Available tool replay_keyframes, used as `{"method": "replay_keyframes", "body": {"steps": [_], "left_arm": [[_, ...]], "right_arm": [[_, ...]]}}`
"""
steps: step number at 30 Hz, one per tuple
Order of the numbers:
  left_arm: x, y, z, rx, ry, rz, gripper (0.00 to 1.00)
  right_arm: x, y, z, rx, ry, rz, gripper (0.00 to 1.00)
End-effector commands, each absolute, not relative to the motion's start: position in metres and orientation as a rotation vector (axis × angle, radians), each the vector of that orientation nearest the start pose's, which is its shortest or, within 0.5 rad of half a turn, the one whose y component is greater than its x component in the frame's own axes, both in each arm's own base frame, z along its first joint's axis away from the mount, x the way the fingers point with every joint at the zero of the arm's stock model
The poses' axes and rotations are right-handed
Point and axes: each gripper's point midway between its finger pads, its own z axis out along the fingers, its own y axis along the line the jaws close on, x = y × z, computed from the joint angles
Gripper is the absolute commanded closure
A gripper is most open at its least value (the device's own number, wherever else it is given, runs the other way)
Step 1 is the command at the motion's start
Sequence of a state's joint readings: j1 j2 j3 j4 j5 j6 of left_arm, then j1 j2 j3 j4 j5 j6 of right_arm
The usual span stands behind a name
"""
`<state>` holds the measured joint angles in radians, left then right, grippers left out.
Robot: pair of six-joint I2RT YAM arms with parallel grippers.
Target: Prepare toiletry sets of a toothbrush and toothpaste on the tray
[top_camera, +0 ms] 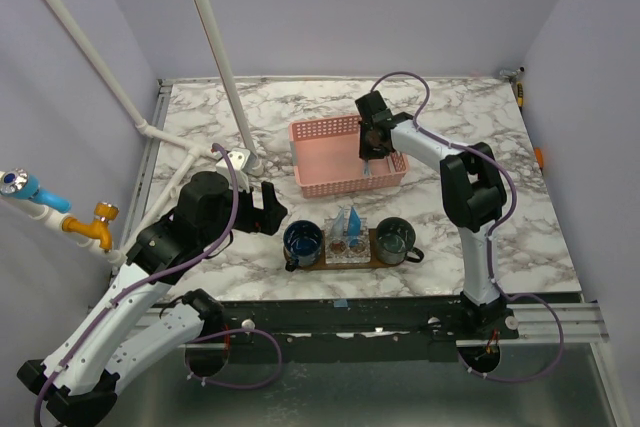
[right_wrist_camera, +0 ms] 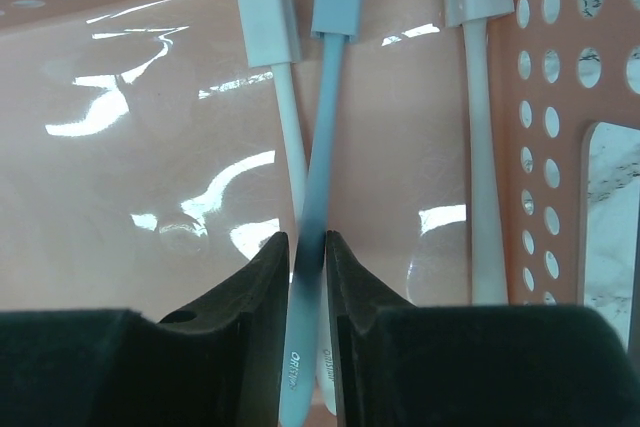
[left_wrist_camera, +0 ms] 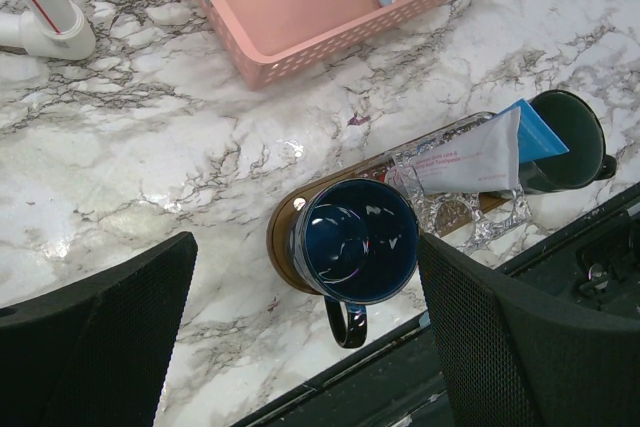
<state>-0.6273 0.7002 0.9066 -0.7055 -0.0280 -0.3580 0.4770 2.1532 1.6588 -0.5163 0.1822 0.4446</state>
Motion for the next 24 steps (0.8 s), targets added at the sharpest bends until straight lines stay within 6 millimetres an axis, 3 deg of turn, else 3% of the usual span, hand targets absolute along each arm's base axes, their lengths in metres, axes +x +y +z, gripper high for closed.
{"method": "replay_keyframes", "body": {"steps": [1,13,19,24], "left_arm": [[0.196,-0.148,0.235,0.258,2.109,-0.542,0.10],[0.196,-0.149,0.235,0.261,2.111,-0.542,0.10],[0.196,-0.149,0.234,0.263,2.117,-0.540,0.10],[0.197,-0.149,0.234,0.264,2.115,-0.541,0.10]], "right_arm": [[0.459,0.225,0.022,0.020,2.576,0.107,0.76],[0.459,0.224,0.018,0.026,2.577,0.096,0.92],[0.462,0.223,0.036,0.032,2.541,0.103,0.98],[0.464,0.222,0.065,0.048,2.480,0.128,0.99]]}}
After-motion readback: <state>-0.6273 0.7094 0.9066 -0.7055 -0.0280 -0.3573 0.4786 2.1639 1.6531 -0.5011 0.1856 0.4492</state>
